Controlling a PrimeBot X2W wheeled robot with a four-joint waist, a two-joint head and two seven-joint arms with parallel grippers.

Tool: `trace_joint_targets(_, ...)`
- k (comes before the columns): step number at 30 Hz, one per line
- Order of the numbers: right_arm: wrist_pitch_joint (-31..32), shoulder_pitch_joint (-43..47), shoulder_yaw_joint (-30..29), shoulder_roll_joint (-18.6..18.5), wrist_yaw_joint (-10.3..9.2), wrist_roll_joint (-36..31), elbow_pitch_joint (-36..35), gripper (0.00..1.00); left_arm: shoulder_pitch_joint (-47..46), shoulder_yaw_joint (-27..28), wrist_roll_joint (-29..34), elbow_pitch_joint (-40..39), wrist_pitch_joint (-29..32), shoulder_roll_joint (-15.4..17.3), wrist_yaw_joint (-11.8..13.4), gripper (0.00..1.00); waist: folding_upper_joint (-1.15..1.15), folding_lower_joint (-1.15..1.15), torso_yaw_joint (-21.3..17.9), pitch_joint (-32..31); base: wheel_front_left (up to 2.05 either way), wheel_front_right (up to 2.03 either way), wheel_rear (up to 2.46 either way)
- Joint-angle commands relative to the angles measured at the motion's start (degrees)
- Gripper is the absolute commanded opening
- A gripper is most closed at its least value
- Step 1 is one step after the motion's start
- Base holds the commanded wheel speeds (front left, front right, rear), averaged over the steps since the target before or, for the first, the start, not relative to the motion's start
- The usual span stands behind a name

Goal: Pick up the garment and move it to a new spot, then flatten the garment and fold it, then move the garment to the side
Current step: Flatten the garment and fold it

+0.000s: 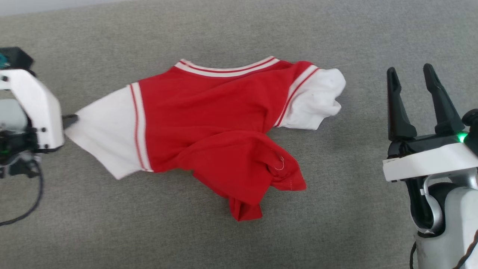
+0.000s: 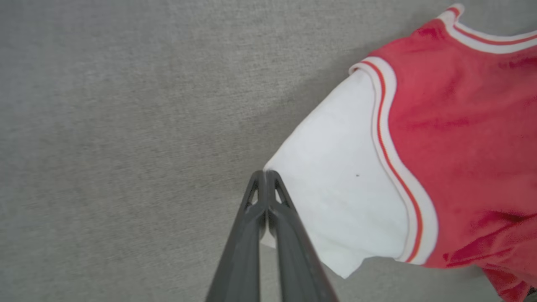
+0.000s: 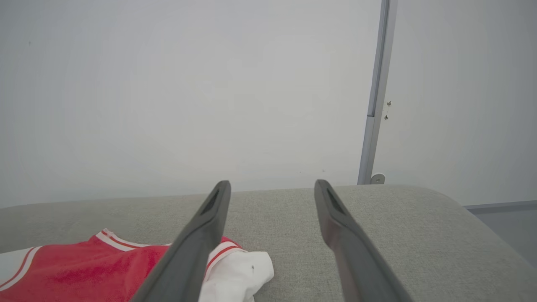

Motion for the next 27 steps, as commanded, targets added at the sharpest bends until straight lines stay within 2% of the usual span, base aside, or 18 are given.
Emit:
trace_joint_targets(1, 0.3, 0.85, -0.36, 0.0, -0.02, -0.18, -0.53, 1.0, 1.34, 0.61, 1.19, -1.18, -0.53, 1.72, 0.68, 0.0, 0.0, 0.0, 0.47, -0.36, 0.0, 0.0, 0.0)
trace_joint_targets(7, 1.39, 1.78, -1.44, 0.0, -0.02, -0.36, -0.85, 1.0, 3.97, 0.63, 4.48, -3.72, -2.57, 6.24, 2.12, 0.0, 0.0, 0.0, 1.16, -0.81, 0.0, 0.0, 0.0)
trace_joint_targets(15, 2.89, 2.0, -1.68, -0.01, -0.02, 0.08, -1.14, 1.0, 5.48, 1.41, 2.22, -3.68, -3.73, 4.29, 2.79, 0.0, 0.0, 0.0, 1.56, -0.61, 0.0, 0.0, 0.0)
trace_joint_targets(16, 3.13, 1.89, -1.59, 0.0, -0.02, 0.05, -1.2, 1.0, 5.11, 1.27, 2.42, -3.81, -3.89, 4.1, 2.57, 0.16, 0.0, 0.0, 1.61, -0.49, 0.0, 0.0, 0.0)
trace_joint_targets(17, 3.38, 1.75, -1.55, -0.01, -0.02, 0.21, -1.26, 1.0, 4.63, 1.13, 2.55, -3.85, -3.92, 3.9, 2.46, 0.62, 0.0, 0.0, 1.65, -0.37, 0.0, 0.0, 0.0)
trace_joint_targets(18, 3.6, 1.55, -1.44, -0.01, -0.02, 0.16, -1.39, 1.0, 4.09, 1.06, 2.57, -3.8, -3.89, 3.68, 2.39, 0.95, 0.0, 0.0, 1.7, -0.23, 0.0, 0.0, 0.0)
trace_joint_targets(19, 3.79, 1.34, -1.43, -0.01, -0.02, 0.2, -1.54, 1.0, 3.62, 0.99, 2.59, -3.68, -3.74, 3.51, 2.33, 1.0, 0.0, 0.0, 1.79, -0.07, 0.0, 0.0, 0.0)
trace_joint_targets(27, 6.31, 0.09, -0.31, 0.0, -0.02, -0.19, -2.43, 1.0, 0.6, -1.1, 2.85, -0.34, 0.24, 1.97, 3.45, 1.0, 0.0, 0.0, 2.3, 1.21, 0.0, 0.0, 0.0)
